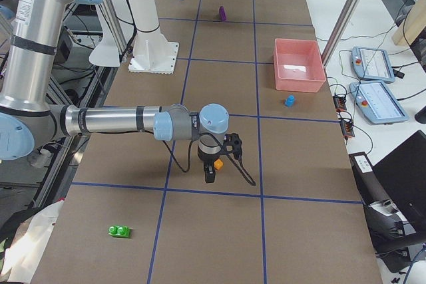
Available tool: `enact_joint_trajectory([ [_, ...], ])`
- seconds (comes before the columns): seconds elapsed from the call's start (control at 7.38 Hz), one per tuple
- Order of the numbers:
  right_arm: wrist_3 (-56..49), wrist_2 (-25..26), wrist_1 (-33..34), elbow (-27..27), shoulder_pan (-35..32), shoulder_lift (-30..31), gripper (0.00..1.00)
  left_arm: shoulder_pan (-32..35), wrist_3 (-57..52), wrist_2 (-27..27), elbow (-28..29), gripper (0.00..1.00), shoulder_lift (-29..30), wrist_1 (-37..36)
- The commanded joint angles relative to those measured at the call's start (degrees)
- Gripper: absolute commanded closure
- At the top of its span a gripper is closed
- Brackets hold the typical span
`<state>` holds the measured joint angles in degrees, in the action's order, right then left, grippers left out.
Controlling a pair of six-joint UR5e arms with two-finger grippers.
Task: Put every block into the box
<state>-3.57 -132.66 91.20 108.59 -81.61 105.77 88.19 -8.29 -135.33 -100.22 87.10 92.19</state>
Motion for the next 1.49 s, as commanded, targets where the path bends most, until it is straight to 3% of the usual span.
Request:
enact_joint_trajectory([
  [0.0,0.1,-0.1,-0.1,-0.7,0.0,-0.2,0.00,-0.1,-0.2,-0.2,0.5,0.00,-1.0,1.3],
  [0.81,-0.6,-2.9,-4.0,-5.1,0.0,5.2,0.00,-0.2,-0.2,-2.3,-0.2,0.00,-1.0,1.5],
  [0.95,-1.4,-1.4,-9.1,-5.1,0.0,11.6,0.00,-0.2,-0.2,-2.2,-0.2,0.00,-1.1,3.0],
  [1.08,-2.3,3.6,-17.4,-6.4,0.0,16.9,0.00,-0.2,-0.2,-2.2,-0.2,0.00,-1.1,3.8],
  [1.35,-7.4,4.8,-22.9,-14.5,0.0,18.4,0.00,-0.3,-0.2,-2.3,-0.3,0.00,-1.4,4.6],
])
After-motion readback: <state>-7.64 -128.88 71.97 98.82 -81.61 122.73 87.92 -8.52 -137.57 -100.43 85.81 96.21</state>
